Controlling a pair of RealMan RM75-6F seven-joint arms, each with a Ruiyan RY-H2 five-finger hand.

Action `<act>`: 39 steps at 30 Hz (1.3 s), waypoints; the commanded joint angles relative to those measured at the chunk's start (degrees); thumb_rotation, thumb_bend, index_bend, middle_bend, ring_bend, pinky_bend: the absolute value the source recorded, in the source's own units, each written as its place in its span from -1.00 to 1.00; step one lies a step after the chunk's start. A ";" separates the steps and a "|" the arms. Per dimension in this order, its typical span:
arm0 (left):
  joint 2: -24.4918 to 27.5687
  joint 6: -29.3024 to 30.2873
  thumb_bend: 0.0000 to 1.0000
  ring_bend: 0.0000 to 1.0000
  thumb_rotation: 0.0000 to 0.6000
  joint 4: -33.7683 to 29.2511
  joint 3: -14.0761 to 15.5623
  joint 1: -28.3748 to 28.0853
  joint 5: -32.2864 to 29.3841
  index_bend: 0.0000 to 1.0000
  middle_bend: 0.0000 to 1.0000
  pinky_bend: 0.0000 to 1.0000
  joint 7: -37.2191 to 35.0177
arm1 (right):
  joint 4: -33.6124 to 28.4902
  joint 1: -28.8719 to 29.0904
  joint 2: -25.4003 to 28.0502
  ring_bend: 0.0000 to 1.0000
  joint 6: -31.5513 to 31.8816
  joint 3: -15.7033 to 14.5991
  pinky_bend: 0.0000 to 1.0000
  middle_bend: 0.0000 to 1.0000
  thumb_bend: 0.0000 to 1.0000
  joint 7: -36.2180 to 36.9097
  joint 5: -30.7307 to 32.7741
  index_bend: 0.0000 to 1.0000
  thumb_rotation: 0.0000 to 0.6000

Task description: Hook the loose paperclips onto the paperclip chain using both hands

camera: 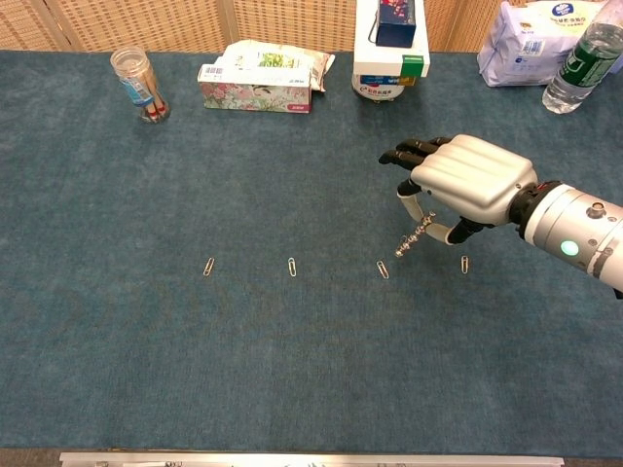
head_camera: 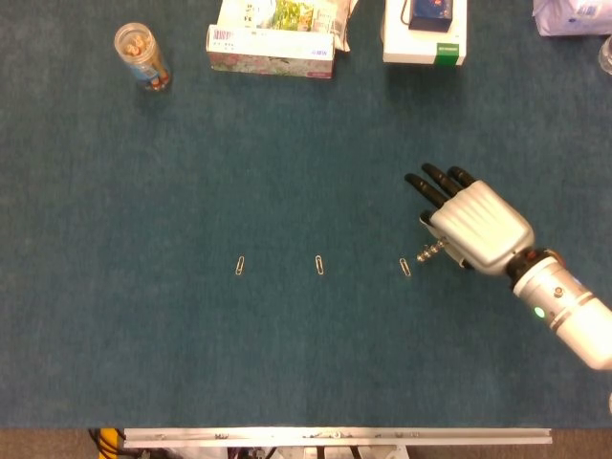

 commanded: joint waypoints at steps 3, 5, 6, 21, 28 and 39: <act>0.14 0.16 -0.28 -1.00 1.00 0.02 -0.18 0.09 -0.29 0.20 -0.71 -0.99 -0.38 | 1.20 -0.32 -0.81 -1.00 -0.85 0.18 -0.63 -0.80 -0.33 0.82 -0.06 0.15 1.00; 0.12 0.30 -0.28 -1.00 1.00 -0.13 -0.28 0.07 -0.27 0.20 -0.71 -0.99 -0.36 | 1.66 -0.34 -1.15 -1.00 -1.28 0.32 -0.63 -0.80 -0.33 1.13 -0.04 0.15 1.00; 0.14 0.46 -0.28 -1.00 1.00 -0.10 -0.29 0.17 -0.33 0.20 -0.71 -0.99 -0.43 | 1.98 -0.34 -1.38 -1.00 -1.55 0.38 -0.63 -0.80 -0.33 1.28 -0.07 0.15 1.00; 0.61 0.77 -0.28 -1.00 1.00 0.00 -0.26 0.57 0.13 0.20 -0.71 -0.97 -1.72 | 4.69 -0.22 -3.60 -1.00 -3.68 1.57 -0.63 -0.80 -0.33 2.49 -0.04 0.15 1.00; 0.77 0.82 -0.28 -1.00 1.00 -0.06 -0.29 0.64 0.21 0.20 -0.71 -0.97 -2.06 | 5.36 -0.07 -4.24 -1.00 -4.22 2.07 -0.63 -0.80 -0.33 2.76 -0.14 0.15 1.00; 0.61 0.69 -0.28 -1.00 1.00 -0.01 -0.17 0.57 0.32 0.20 -0.71 -0.96 -1.54 | 3.14 -1.26 -2.13 -1.00 -2.13 1.60 -0.63 -0.80 -0.33 1.50 -0.92 0.15 1.00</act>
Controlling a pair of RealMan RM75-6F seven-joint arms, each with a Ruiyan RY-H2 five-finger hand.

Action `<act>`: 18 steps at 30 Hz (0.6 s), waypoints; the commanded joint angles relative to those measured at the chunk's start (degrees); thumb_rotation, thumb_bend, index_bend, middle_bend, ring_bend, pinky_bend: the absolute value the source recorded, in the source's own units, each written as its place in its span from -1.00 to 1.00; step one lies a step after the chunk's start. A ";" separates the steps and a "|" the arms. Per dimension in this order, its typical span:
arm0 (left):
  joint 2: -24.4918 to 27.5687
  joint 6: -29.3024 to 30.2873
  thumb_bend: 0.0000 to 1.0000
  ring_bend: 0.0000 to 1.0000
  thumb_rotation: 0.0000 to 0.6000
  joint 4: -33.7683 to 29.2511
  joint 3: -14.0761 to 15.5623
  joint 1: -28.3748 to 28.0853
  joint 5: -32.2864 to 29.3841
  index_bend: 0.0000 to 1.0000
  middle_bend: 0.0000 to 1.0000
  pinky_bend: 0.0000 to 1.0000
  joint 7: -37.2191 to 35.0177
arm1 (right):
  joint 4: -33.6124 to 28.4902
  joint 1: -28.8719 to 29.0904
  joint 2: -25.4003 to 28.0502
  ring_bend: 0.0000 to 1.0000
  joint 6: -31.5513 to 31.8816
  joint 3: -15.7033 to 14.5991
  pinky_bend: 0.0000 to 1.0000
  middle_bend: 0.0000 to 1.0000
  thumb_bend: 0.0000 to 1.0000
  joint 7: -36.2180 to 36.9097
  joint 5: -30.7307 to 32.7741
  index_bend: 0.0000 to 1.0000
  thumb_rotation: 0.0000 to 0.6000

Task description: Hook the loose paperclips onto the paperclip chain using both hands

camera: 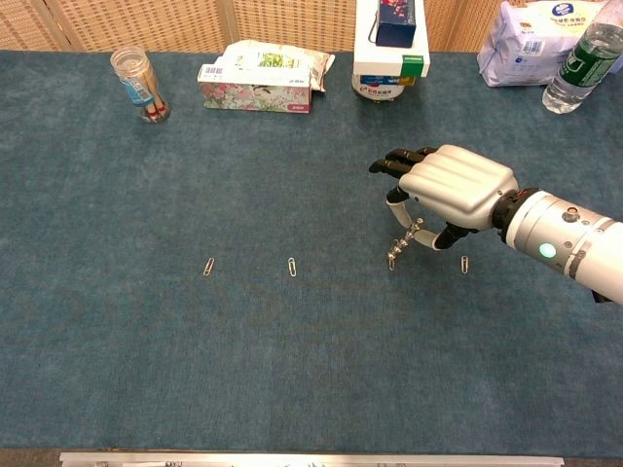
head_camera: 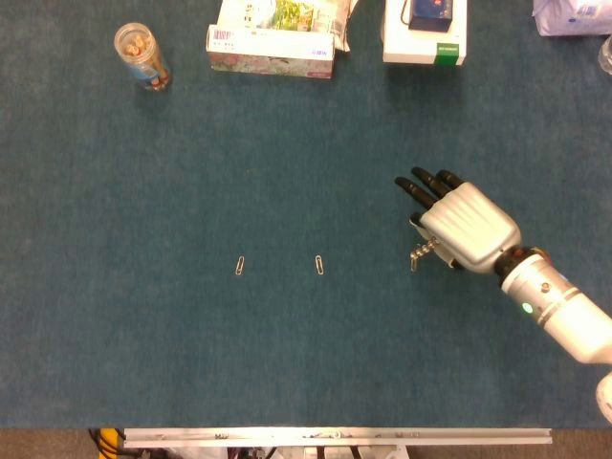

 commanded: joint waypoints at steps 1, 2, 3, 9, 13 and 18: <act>-0.04 -0.10 -0.28 -1.00 1.00 -0.17 0.10 -0.06 0.09 0.20 -0.71 -0.96 0.34 | -1.52 -0.85 1.45 -1.00 1.40 -0.46 -0.63 -0.80 -0.33 -0.85 -0.31 0.15 1.00; -0.07 -0.09 -0.28 -1.00 1.00 -0.20 0.14 -0.07 0.15 0.20 -0.71 -0.96 0.55 | -1.99 -1.10 1.91 -1.00 1.82 -0.59 -0.63 -0.80 -0.33 -1.08 -0.39 0.15 1.00; -0.13 -0.08 -0.28 -1.00 1.00 -0.24 0.18 -0.08 0.23 0.20 -0.71 -0.96 0.72 | -2.44 -1.38 2.40 -1.00 2.24 -0.76 -0.63 -0.80 -0.33 -1.28 -0.47 0.15 1.00; -0.66 -0.22 -0.28 -1.00 1.00 -0.25 0.18 -0.38 0.04 0.20 -0.71 -0.96 1.96 | -5.03 -3.45 5.67 -1.00 4.56 -2.14 -0.64 -0.80 -0.33 -2.07 -0.83 0.15 1.00; -0.92 -0.15 -0.28 -1.00 1.00 -0.34 0.20 -0.45 0.02 0.20 -0.71 -0.96 2.58 | -6.07 -4.82 7.23 -1.00 5.88 -2.80 -0.65 -0.80 -0.33 -1.86 -1.44 0.15 1.00; -0.86 -0.36 -0.28 -1.00 1.00 -0.24 0.22 -0.47 -0.18 0.20 -0.71 -0.95 2.49 | -6.76 -6.76 8.83 -1.00 7.42 -3.63 -0.65 -0.80 -0.33 -1.02 -2.38 0.15 1.00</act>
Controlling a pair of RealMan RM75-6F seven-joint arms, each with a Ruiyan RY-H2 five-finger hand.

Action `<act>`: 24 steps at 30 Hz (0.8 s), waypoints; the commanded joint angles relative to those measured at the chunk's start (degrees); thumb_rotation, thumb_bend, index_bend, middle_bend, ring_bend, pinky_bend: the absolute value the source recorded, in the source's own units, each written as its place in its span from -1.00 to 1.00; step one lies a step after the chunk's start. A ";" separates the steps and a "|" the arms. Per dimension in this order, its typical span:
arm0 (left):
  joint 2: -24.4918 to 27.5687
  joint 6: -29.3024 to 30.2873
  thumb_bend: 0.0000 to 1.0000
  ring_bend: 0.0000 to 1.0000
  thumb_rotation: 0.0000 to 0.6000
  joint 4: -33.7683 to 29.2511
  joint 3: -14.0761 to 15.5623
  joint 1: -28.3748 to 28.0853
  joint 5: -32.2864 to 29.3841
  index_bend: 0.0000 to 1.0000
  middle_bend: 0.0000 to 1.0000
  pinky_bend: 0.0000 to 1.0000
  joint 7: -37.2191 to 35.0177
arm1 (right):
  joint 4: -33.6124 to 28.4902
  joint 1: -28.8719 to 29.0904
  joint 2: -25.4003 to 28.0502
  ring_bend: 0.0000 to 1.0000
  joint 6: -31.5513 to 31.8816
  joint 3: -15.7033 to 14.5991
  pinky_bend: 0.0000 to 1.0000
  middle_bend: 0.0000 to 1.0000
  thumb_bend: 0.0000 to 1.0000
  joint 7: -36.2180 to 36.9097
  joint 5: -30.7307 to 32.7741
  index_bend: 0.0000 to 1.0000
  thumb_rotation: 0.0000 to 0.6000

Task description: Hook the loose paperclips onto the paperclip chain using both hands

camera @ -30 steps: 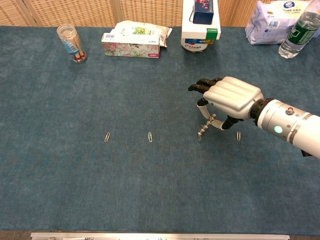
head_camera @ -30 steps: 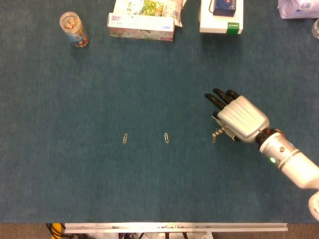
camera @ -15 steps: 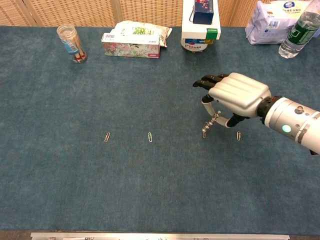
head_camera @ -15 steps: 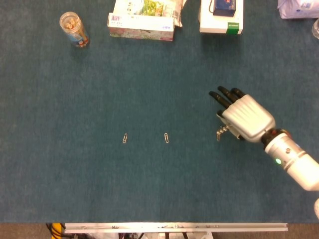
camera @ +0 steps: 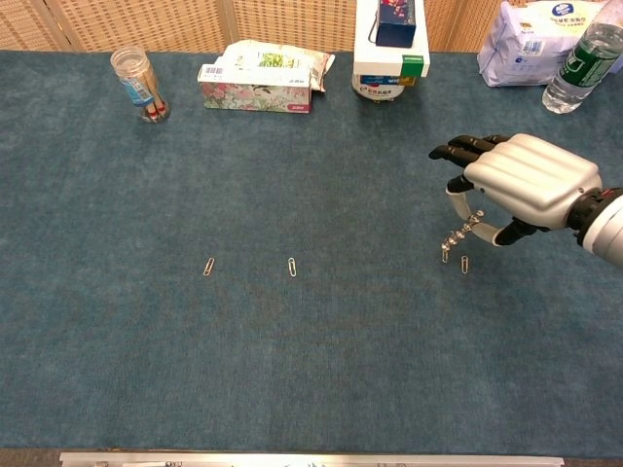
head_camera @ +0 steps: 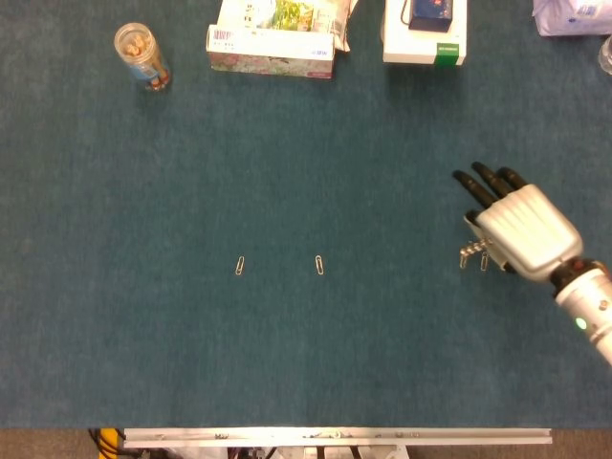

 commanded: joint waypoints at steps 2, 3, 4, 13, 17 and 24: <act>0.01 -0.16 -0.28 -1.00 1.00 0.08 -0.01 -0.07 -0.04 0.20 -0.71 -0.94 -0.04 | -0.39 -1.45 1.03 -1.00 1.03 -0.63 -0.65 -0.80 -0.33 0.45 -0.44 0.15 1.00; 0.00 -0.17 -0.28 -1.00 1.00 0.08 -0.01 -0.08 -0.06 0.20 -0.71 -0.94 -0.04 | -0.41 -1.76 1.20 -1.00 1.20 -0.72 -0.65 -0.80 -0.33 0.52 -0.44 0.15 1.00; -0.01 -0.18 -0.28 -1.00 1.00 0.10 -0.01 -0.09 -0.05 0.20 -0.71 -0.94 -0.04 | -0.41 -2.06 1.34 -1.00 1.35 -0.81 -0.65 -0.80 -0.33 0.58 -0.42 0.15 1.00; 0.28 -0.26 -0.28 -1.00 1.00 -0.07 0.12 0.01 0.18 0.20 -0.71 -0.94 -0.45 | 1.05 -4.46 1.50 -1.00 1.65 -0.98 -0.65 -0.80 -0.33 2.19 0.15 0.15 1.00; 0.33 -0.38 -0.28 -1.00 1.00 -0.01 0.08 -0.01 0.02 0.20 -0.71 -0.94 -0.61 | 2.04 -5.43 1.26 -1.00 1.50 -1.14 -0.65 -0.80 -0.33 3.03 0.38 0.15 1.00; 0.32 -0.38 -0.28 -1.00 1.00 0.00 0.06 -0.02 0.02 0.20 -0.71 -0.94 -0.73 | 3.36 -6.36 0.94 -1.00 0.70 -1.05 -0.65 -0.80 -0.33 3.56 0.92 0.15 1.00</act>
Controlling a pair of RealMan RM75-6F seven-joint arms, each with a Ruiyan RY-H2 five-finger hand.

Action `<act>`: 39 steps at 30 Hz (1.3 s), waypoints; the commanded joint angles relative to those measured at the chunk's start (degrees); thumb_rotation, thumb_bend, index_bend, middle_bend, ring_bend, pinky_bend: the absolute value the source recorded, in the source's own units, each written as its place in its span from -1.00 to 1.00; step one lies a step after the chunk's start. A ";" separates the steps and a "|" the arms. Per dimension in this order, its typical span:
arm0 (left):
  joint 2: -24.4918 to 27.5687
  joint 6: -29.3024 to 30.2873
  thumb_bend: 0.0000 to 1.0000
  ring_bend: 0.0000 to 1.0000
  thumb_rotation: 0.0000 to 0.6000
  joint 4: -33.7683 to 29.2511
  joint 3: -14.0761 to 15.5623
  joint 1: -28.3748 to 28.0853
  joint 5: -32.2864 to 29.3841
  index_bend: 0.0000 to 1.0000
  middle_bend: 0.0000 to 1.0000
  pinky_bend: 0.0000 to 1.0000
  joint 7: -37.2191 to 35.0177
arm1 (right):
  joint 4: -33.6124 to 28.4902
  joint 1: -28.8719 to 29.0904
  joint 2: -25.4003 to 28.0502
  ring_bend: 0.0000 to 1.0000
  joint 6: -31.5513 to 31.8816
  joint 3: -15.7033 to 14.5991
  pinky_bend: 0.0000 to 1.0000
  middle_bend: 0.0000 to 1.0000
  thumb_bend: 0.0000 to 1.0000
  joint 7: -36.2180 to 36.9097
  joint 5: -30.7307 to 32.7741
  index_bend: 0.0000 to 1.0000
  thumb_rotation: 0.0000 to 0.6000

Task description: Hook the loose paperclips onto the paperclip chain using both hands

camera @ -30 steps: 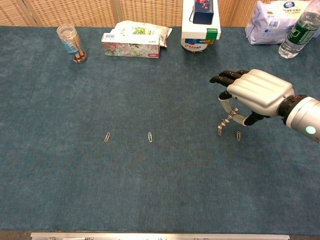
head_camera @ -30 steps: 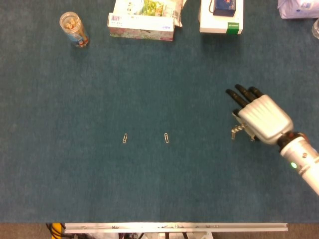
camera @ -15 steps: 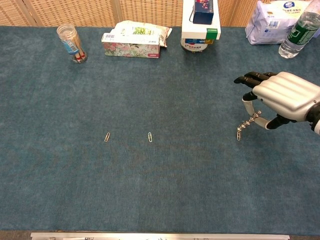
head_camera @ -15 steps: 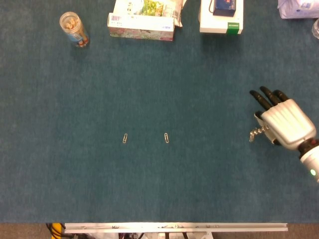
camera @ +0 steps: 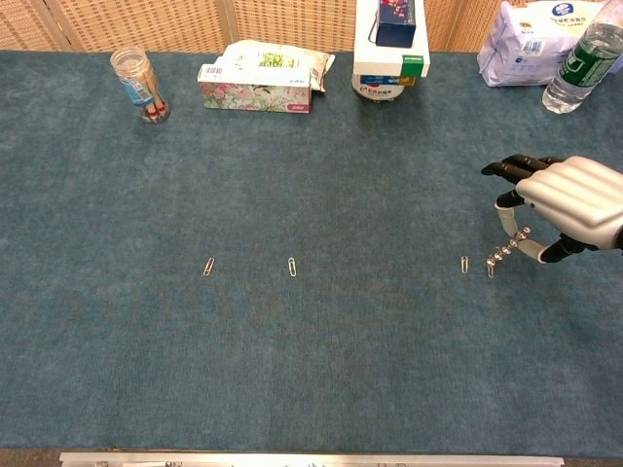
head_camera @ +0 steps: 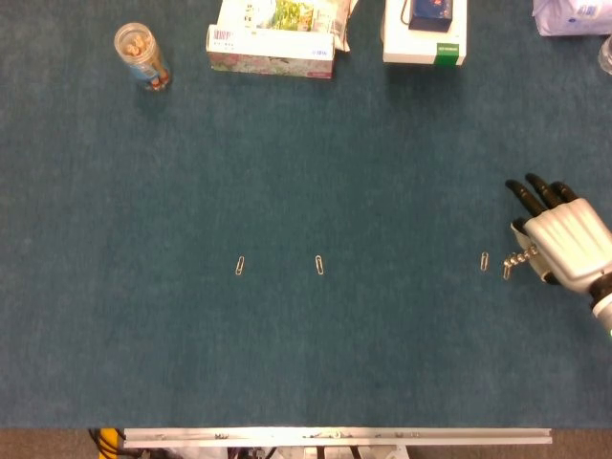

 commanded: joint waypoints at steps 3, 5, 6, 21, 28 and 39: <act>-0.10 0.06 -0.28 -1.00 1.00 0.08 0.02 0.02 0.04 0.20 -0.71 -0.94 0.05 | 0.70 -0.22 -0.35 -1.00 -0.74 0.36 -0.65 -0.80 -0.33 0.26 0.29 0.15 1.00; -0.11 0.03 -0.28 -1.00 1.00 0.07 0.01 0.01 -0.01 0.20 -0.71 -0.94 0.03 | 1.08 -0.22 -0.60 -1.00 -1.07 0.65 -0.65 -0.80 -0.33 0.46 0.30 0.15 1.00; -0.08 0.04 -0.28 -1.00 1.00 0.05 0.01 0.01 0.00 0.20 -0.71 -0.94 0.05 | 1.23 -0.20 -0.72 -1.00 -1.20 0.80 -0.65 -0.80 -0.33 0.56 0.27 0.15 1.00; 0.19 0.15 -0.28 -1.00 1.00 -0.19 0.10 0.16 0.23 0.20 -0.71 -0.94 -0.38 | 3.43 0.77 -2.95 -1.00 -3.49 3.11 -0.65 -0.80 -0.33 1.69 -0.22 0.15 1.00; 0.13 0.17 -0.28 -1.00 1.00 -0.15 0.06 0.13 0.26 0.20 -0.71 -0.94 -0.44 | 4.08 0.75 -3.44 -1.00 -3.99 3.35 -0.65 -0.80 -0.33 1.85 -0.11 0.15 1.00; 0.26 -0.11 -0.28 -1.00 1.00 -0.33 0.29 0.14 0.44 0.20 -0.71 -0.94 -0.44 | 2.46 0.93 -1.72 -1.00 -0.61 6.63 -0.65 -0.80 -0.33 2.06 -1.70 0.15 1.00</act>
